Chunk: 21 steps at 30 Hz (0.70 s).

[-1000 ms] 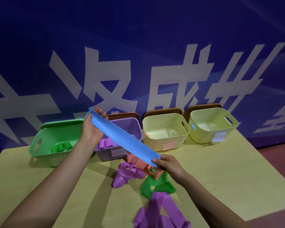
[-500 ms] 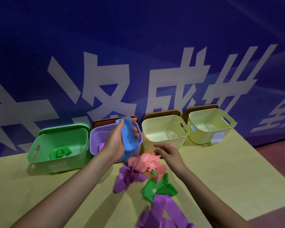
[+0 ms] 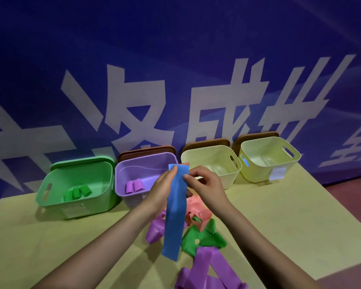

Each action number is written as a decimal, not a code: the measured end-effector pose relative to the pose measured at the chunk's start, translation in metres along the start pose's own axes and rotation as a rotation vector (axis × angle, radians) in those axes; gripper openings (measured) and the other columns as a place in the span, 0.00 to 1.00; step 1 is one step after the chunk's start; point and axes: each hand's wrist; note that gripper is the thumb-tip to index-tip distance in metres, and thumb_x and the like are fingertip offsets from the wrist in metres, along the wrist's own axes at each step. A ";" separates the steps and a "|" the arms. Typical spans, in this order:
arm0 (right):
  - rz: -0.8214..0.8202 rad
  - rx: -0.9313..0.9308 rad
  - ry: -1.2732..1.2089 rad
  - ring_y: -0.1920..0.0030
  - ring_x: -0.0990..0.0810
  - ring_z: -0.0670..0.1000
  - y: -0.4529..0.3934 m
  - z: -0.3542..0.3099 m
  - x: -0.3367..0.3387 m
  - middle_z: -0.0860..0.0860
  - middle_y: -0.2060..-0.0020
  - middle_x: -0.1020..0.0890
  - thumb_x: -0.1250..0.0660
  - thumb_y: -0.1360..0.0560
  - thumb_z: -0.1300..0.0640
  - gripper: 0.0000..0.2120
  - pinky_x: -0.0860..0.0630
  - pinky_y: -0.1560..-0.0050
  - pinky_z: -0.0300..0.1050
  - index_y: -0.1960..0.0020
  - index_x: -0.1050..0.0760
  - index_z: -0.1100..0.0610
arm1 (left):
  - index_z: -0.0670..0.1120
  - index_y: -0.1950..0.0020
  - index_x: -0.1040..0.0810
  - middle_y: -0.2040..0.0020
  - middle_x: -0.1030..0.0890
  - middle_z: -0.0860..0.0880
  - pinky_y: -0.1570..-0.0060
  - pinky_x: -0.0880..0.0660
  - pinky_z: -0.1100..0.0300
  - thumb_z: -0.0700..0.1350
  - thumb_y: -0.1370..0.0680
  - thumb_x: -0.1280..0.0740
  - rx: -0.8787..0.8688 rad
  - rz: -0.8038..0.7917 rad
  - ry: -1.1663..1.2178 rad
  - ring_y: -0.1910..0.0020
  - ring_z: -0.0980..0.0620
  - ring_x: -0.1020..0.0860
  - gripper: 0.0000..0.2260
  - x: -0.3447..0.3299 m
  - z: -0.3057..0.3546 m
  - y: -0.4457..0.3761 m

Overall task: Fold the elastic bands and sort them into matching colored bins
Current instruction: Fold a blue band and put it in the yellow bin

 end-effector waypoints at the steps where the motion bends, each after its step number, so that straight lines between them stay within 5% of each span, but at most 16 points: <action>1: 0.011 -0.012 -0.016 0.59 0.20 0.51 0.000 0.001 0.000 0.54 0.60 0.20 0.31 0.25 0.63 0.04 0.22 0.57 0.46 0.59 0.20 0.59 | 0.53 0.42 0.20 0.49 0.16 0.40 0.39 0.27 0.40 0.56 0.19 0.43 0.005 0.028 0.003 0.46 0.39 0.19 0.15 0.000 -0.002 0.000; 6: 0.070 -0.014 -0.127 0.68 0.22 0.43 0.004 -0.006 0.000 0.54 0.62 0.21 0.33 0.25 0.67 0.07 0.27 0.65 0.34 0.61 0.22 0.59 | 0.49 0.44 0.23 0.55 0.15 0.49 0.46 0.23 0.55 0.51 0.18 0.41 -0.048 0.072 -0.055 0.56 0.54 0.17 0.10 -0.005 -0.005 -0.005; 10: 0.105 0.000 -0.099 0.62 0.23 0.48 -0.001 -0.003 0.004 0.46 0.64 0.21 0.33 0.24 0.64 0.10 0.25 0.60 0.42 0.62 0.22 0.53 | 0.57 0.47 0.26 0.49 0.21 0.51 0.48 0.26 0.58 0.51 0.18 0.42 -0.105 0.083 -0.229 0.52 0.58 0.22 0.06 -0.011 -0.004 -0.002; 14: 0.080 0.017 -0.104 0.65 0.26 0.46 -0.003 -0.005 0.009 0.45 0.68 0.22 0.34 0.24 0.65 0.11 0.29 0.62 0.38 0.63 0.23 0.54 | 0.46 0.45 0.27 0.57 0.22 0.52 0.67 0.30 0.76 0.44 0.17 0.42 -0.176 0.099 -0.247 0.64 0.64 0.20 0.06 -0.020 0.000 0.001; 17: 0.074 0.017 -0.119 0.64 0.26 0.47 -0.003 -0.007 0.011 0.51 0.68 0.22 0.34 0.24 0.65 0.10 0.29 0.61 0.41 0.62 0.23 0.57 | 0.43 0.46 0.27 0.59 0.23 0.51 0.66 0.30 0.75 0.44 0.17 0.42 -0.201 0.141 -0.280 0.65 0.65 0.21 0.07 -0.025 0.002 0.003; 21: 0.101 -0.002 -0.157 0.64 0.27 0.48 0.000 -0.006 0.013 0.52 0.68 0.24 0.34 0.24 0.65 0.09 0.28 0.61 0.42 0.61 0.23 0.56 | 0.36 0.47 0.27 0.58 0.27 0.44 0.59 0.33 0.63 0.46 0.18 0.42 -0.213 0.159 -0.301 0.58 0.53 0.29 0.12 -0.026 -0.003 0.000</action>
Point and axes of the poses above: each hand's wrist, its own y-axis away from the middle knuckle, its own x-axis out of the back of the hand, z = x × y
